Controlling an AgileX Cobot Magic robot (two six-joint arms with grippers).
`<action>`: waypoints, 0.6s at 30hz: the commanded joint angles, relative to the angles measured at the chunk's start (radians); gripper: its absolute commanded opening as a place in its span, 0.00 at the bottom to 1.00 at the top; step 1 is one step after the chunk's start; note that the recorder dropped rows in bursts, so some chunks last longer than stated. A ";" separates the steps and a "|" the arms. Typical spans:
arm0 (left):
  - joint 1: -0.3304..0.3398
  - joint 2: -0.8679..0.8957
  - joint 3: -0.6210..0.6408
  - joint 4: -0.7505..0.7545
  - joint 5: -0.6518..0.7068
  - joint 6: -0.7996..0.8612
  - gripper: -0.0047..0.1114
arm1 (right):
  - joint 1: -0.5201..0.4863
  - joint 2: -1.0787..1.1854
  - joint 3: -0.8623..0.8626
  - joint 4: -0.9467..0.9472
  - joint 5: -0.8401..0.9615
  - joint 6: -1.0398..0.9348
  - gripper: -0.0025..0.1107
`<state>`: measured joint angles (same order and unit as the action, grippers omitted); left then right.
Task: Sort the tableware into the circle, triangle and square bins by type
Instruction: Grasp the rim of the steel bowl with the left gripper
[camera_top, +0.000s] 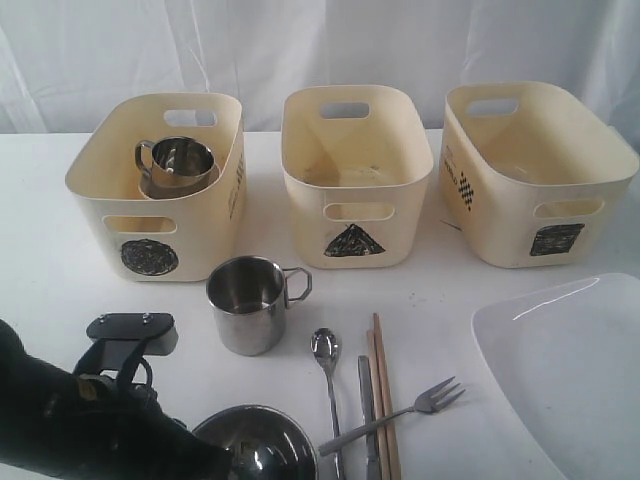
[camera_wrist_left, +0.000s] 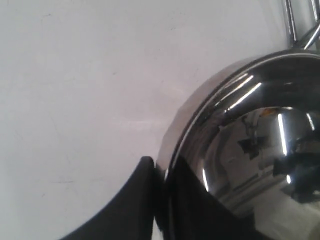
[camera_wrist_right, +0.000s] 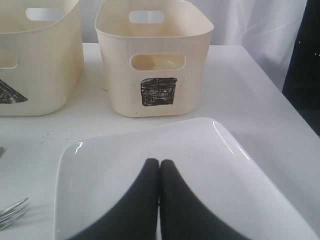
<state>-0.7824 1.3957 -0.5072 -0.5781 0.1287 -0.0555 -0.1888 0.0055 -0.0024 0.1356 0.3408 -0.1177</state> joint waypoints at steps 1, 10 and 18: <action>-0.008 0.000 0.006 0.034 0.023 0.012 0.04 | 0.003 -0.005 0.002 -0.002 -0.004 0.003 0.02; -0.008 -0.051 0.004 0.036 0.044 0.012 0.04 | 0.003 -0.005 0.002 -0.002 -0.004 0.003 0.02; -0.008 -0.232 0.004 0.040 0.022 0.008 0.04 | 0.003 -0.005 0.002 -0.002 -0.004 0.003 0.02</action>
<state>-0.7824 1.2230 -0.5072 -0.5314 0.1507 -0.0466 -0.1888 0.0055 -0.0024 0.1356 0.3408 -0.1159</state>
